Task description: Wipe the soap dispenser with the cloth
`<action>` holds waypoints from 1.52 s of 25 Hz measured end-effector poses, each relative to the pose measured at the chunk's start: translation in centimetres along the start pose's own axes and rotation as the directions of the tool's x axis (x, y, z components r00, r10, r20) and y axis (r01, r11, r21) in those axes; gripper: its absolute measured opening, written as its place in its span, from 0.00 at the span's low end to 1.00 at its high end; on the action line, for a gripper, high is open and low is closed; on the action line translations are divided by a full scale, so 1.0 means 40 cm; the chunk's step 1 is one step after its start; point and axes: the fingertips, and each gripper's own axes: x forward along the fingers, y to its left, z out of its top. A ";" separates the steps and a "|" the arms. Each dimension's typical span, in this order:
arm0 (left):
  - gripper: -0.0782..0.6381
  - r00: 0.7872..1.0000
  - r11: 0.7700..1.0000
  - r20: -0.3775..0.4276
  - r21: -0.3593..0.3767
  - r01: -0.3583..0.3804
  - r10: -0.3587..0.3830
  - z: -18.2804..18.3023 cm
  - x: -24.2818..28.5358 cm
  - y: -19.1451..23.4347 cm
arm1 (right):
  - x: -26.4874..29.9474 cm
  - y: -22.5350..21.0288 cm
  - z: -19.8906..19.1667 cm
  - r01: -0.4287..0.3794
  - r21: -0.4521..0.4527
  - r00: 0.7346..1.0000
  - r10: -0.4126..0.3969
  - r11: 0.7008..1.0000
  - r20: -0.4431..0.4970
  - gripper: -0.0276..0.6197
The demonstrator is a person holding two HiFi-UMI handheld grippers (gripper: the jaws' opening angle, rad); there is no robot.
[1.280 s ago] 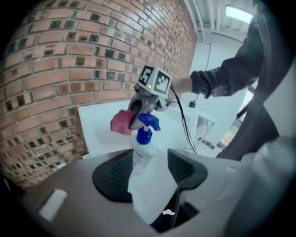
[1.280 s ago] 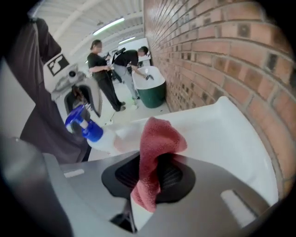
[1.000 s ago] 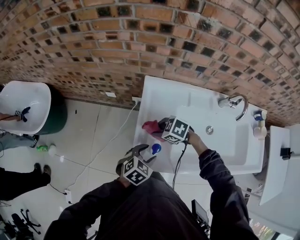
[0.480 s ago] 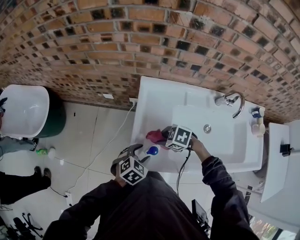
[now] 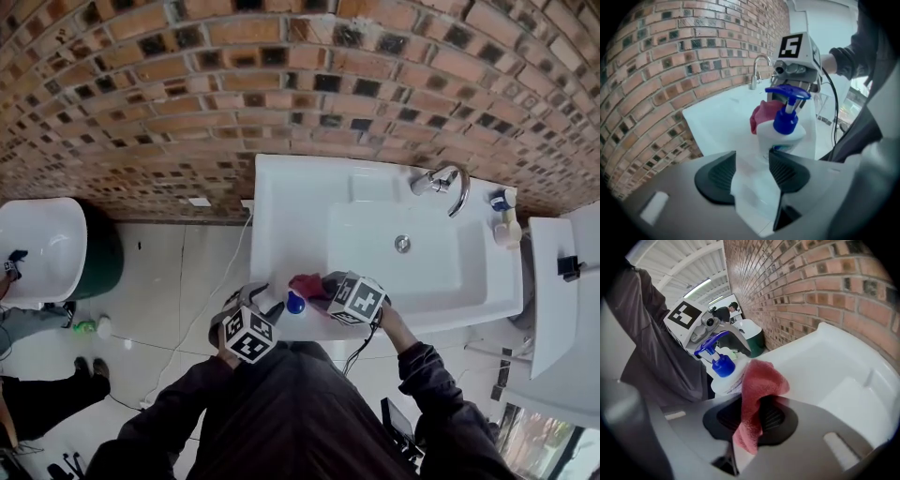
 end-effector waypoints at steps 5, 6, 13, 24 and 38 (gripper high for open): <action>0.43 0.999 0.999 0.046 -0.048 0.012 -0.010 0.011 -0.035 -0.006 | -0.121 -0.013 0.056 -0.112 0.261 0.976 0.057 0.959 0.208 0.15; 0.43 0.997 0.998 0.070 -0.060 0.023 -0.019 0.018 -0.049 -0.011 | -0.146 -0.002 0.080 -0.188 0.306 0.955 0.102 0.933 0.277 0.15; 0.43 0.934 0.983 0.307 0.042 0.176 -0.181 0.116 -0.147 -0.089 | -0.119 0.043 0.091 -0.410 0.399 0.894 0.275 0.820 0.353 0.15; 0.42 0.933 0.972 0.273 0.031 0.233 -0.233 0.116 -0.081 -0.137 | -0.003 0.008 0.032 -0.388 0.479 0.919 0.290 0.787 0.268 0.15; 0.40 0.935 0.974 0.272 0.032 0.226 -0.226 0.116 -0.079 -0.134 | 0.134 -0.041 -0.069 -0.044 0.337 0.992 0.082 0.940 -0.099 0.15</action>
